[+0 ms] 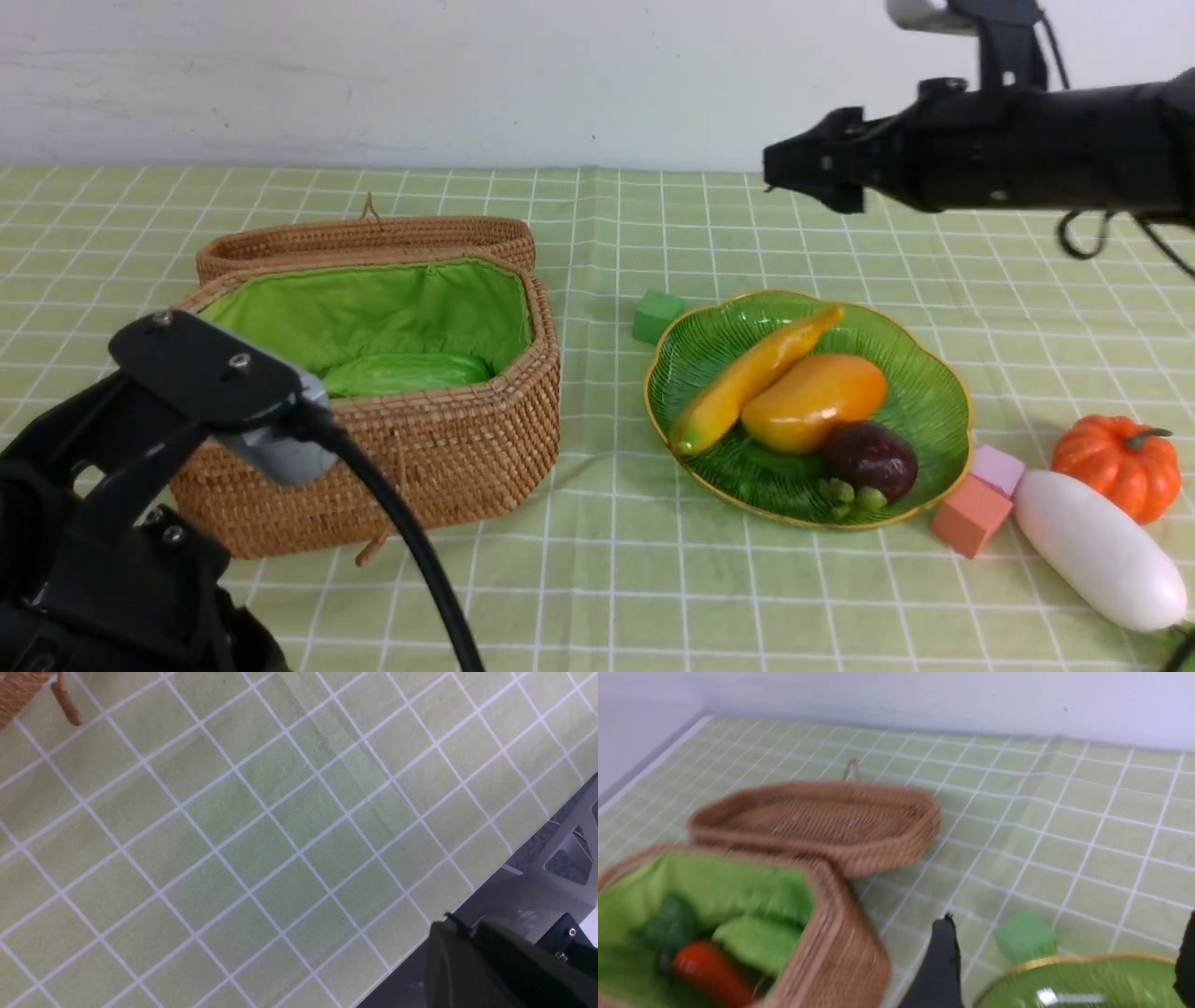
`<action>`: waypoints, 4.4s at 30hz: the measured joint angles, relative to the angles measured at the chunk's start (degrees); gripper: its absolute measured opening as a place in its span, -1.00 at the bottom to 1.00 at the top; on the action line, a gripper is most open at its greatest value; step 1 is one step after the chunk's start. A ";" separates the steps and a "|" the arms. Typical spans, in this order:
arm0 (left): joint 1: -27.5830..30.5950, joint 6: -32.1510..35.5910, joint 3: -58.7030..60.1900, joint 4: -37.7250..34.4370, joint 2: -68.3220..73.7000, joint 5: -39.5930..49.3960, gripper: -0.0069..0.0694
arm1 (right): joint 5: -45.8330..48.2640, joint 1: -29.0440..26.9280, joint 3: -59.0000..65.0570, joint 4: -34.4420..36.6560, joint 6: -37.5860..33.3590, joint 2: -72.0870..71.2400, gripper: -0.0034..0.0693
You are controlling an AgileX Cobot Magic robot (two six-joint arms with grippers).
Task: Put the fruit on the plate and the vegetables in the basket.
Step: Take a daikon with your right arm and place it on the basket on the left, then use the right arm to grab a pumpkin and put it into the left basket
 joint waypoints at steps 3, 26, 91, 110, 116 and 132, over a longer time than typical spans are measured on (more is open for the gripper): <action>0.00 0.85 0.00 -0.01 0.00 0.00 -0.66 | 12.68 -4.90 0.00 -15.63 10.91 -4.83 0.66; 0.00 4.66 0.00 -0.06 0.00 -3.41 -0.60 | 11.92 -8.78 22.87 -52.74 32.00 -17.95 0.64; 0.00 -9.68 0.00 24.28 -19.79 4.65 -0.49 | 12.19 23.58 -25.82 -0.26 5.06 15.62 0.57; 0.00 -11.66 0.00 17.05 -20.98 4.65 -0.45 | 5.39 26.79 -37.21 -19.53 21.42 31.16 0.93; 0.00 -11.66 0.00 16.59 -20.98 4.69 -0.43 | 10.90 24.91 -37.23 -21.54 22.24 27.81 0.91; 0.00 -11.66 4.10 12.99 -20.25 -4.92 -0.41 | 27.17 2.41 -16.56 -58.74 52.45 -2.31 0.63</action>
